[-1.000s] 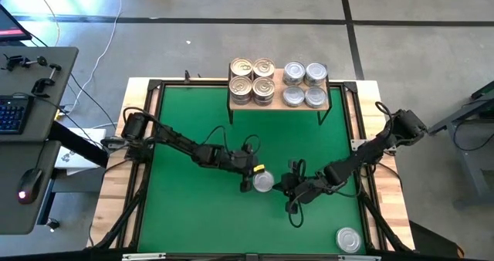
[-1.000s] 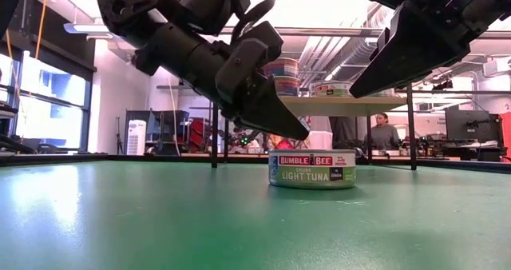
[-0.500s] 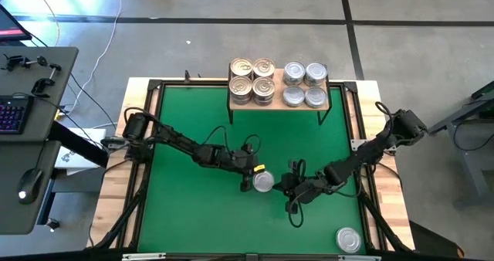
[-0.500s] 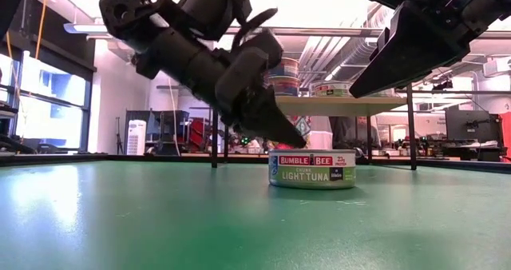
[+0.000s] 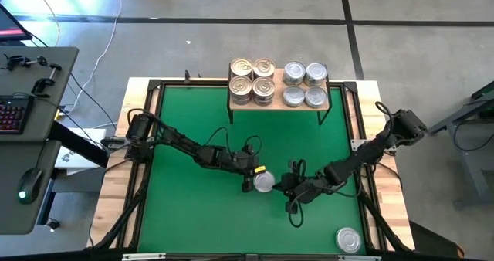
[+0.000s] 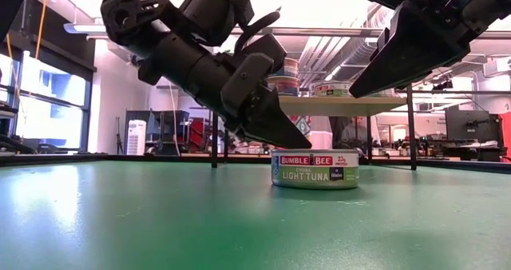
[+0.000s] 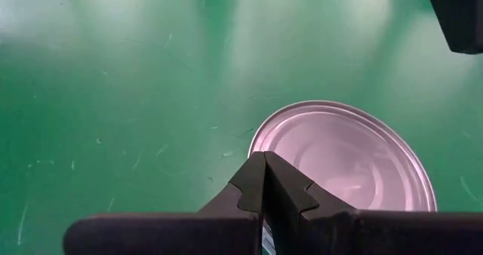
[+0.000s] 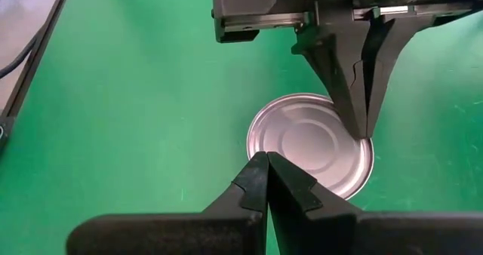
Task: Stack canned seafood by type on shelf
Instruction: Stack the green tuna can on top of the green tuna can on the shelf
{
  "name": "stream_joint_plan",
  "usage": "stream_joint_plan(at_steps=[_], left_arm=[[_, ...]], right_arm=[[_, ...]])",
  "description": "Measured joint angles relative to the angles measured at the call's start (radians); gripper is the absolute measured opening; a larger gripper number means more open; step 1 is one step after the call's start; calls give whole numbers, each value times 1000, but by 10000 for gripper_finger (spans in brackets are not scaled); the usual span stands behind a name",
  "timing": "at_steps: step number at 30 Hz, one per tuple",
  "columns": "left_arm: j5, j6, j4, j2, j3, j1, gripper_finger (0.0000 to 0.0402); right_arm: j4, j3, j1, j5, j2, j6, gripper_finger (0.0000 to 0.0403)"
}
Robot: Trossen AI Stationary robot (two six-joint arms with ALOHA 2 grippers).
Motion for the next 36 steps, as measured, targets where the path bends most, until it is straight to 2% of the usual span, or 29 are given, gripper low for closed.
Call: stream_joint_plan(at_steps=[17,25,30,36], left_arm=[[5,-21,65,7,-98,20,0],[15,-21,77,6,-102,20,0],[14,-28,79,6,-102,17,0],[-13,-35,61,-14,-102,-6,0]], right_arm=[[0,0,0,0,0,-7,0],[3,0,-5,34,-1,-119,10],[-18,3,-38,125,-6,-186,68],[-110,3,-156,108,17,-210,178]])
